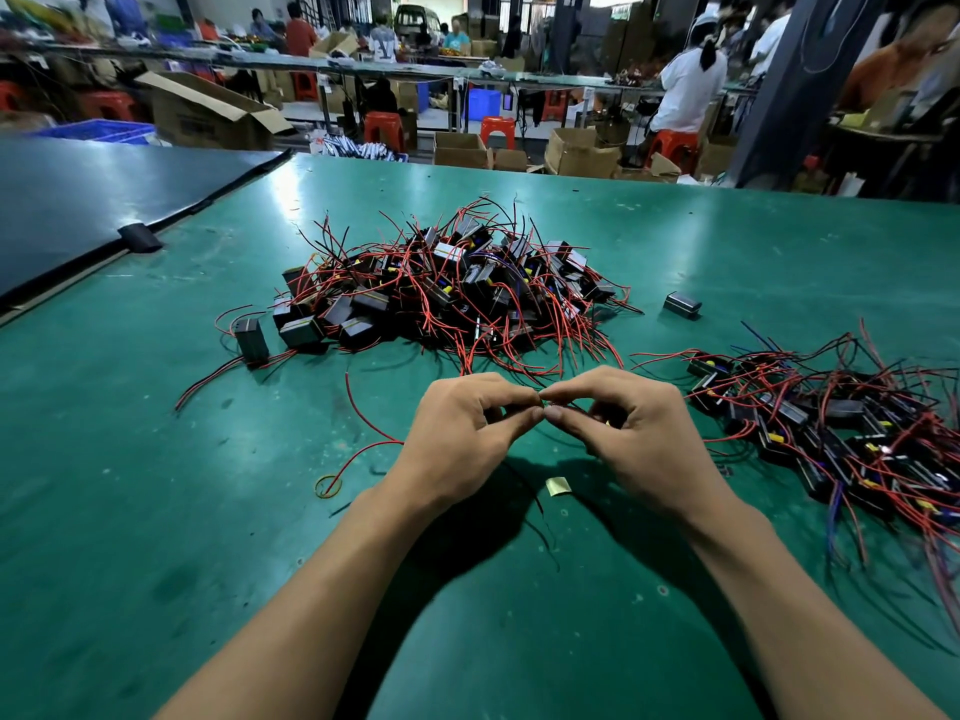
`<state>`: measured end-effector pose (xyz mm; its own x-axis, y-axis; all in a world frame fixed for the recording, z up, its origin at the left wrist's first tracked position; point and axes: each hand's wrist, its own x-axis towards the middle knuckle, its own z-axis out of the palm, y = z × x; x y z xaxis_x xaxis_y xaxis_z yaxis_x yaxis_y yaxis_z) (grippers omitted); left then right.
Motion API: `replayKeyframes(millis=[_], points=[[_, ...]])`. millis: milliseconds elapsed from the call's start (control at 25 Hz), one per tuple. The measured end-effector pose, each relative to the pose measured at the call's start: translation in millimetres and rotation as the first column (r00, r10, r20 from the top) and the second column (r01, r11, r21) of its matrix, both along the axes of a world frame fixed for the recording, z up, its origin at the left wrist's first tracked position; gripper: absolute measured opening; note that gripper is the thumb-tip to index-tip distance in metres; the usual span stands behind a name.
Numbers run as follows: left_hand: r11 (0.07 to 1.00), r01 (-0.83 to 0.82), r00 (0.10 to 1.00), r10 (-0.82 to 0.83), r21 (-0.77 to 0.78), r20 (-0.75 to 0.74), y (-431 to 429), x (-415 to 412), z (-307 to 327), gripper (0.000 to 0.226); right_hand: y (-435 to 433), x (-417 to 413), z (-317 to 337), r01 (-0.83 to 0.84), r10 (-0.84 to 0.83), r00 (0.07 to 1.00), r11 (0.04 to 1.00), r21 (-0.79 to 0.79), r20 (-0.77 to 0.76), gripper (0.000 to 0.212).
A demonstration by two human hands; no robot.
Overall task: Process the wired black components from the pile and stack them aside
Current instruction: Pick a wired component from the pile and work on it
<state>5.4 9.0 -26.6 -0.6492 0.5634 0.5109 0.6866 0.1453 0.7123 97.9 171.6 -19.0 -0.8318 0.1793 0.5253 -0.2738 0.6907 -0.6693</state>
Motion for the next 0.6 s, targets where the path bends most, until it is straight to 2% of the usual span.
replayKeyframes(millis=[160,280,360,440,520,600], points=[[1.0,-0.002,0.998,0.002,-0.003,-0.063,0.1,1.2,-3.0,0.01,-2.5,-0.1,1.1,0.069,-0.068,0.997,0.998,-0.004,0.046,0.003],[0.999,-0.051,0.989,0.05,-0.001,-0.138,0.9,3.6,-4.4,0.012,-8.9,-0.3,2.6,0.131,-0.125,0.983,0.99,-0.042,0.132,0.013],[0.996,-0.089,0.972,0.083,-0.019,-0.22,0.4,5.3,-3.2,0.011,-12.5,-2.7,3.5,0.168,-0.132,0.964,0.975,-0.143,0.23,0.023],[0.99,-0.127,0.946,0.104,-0.059,-0.306,-0.5,7.6,-1.0,0.01,-16.8,-4.7,4.9,0.209,-0.1,0.938,0.927,-0.311,0.333,0.029],[0.982,-0.167,0.925,0.125,-0.089,-0.359,-1.2,9.5,0.6,0.011,-20.0,-5.2,5.1,0.246,-0.026,0.918,0.82,-0.518,0.395,0.032],[0.979,-0.179,0.926,0.134,-0.097,-0.354,-0.9,9.8,0.6,0.012,-21.2,-3.7,6.2,0.239,0.039,0.919,0.738,-0.632,0.392,0.033]])
